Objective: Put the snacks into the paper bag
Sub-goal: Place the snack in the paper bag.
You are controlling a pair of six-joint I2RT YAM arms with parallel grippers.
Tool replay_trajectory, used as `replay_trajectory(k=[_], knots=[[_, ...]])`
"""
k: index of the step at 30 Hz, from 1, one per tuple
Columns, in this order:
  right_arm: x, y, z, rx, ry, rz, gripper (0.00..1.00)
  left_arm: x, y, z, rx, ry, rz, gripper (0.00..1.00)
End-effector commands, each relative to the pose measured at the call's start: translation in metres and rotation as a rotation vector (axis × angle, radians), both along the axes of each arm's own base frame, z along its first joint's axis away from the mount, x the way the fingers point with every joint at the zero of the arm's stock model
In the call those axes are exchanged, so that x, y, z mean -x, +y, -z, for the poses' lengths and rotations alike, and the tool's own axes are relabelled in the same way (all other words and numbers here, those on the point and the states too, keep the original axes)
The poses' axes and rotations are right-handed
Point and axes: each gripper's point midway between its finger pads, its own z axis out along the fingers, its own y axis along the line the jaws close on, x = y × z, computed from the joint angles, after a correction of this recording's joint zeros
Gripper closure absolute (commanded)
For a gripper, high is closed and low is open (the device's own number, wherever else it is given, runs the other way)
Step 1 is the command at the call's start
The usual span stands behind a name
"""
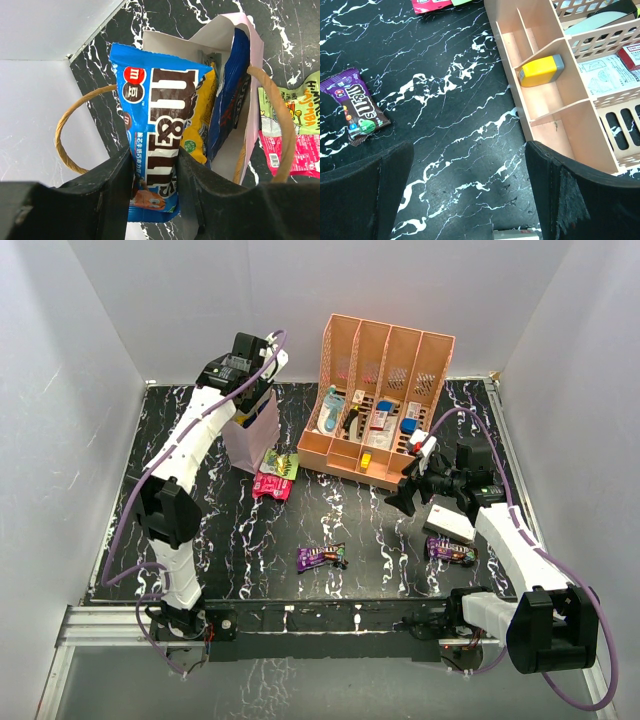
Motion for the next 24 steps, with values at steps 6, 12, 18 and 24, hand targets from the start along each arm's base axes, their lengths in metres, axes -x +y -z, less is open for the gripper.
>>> replay_trajectory(k=[6,12,18,24], knots=[[-0.008,0.003,-0.02,-0.01,-0.07,-0.019,0.02,0.003,-0.003,-0.004,0.027,-0.003,-0.024,0.62],[-0.008,0.003,-0.02,-0.01,-0.073,-0.018,0.02,0.004,-0.005,-0.009,0.046,-0.009,-0.027,0.61],[-0.008,0.002,-0.02,-0.008,-0.072,-0.017,0.02,0.005,-0.005,-0.014,0.055,-0.017,-0.024,0.6],[-0.008,0.003,-0.019,-0.009,-0.069,-0.018,0.02,0.009,-0.006,-0.021,0.081,-0.029,-0.019,0.58]])
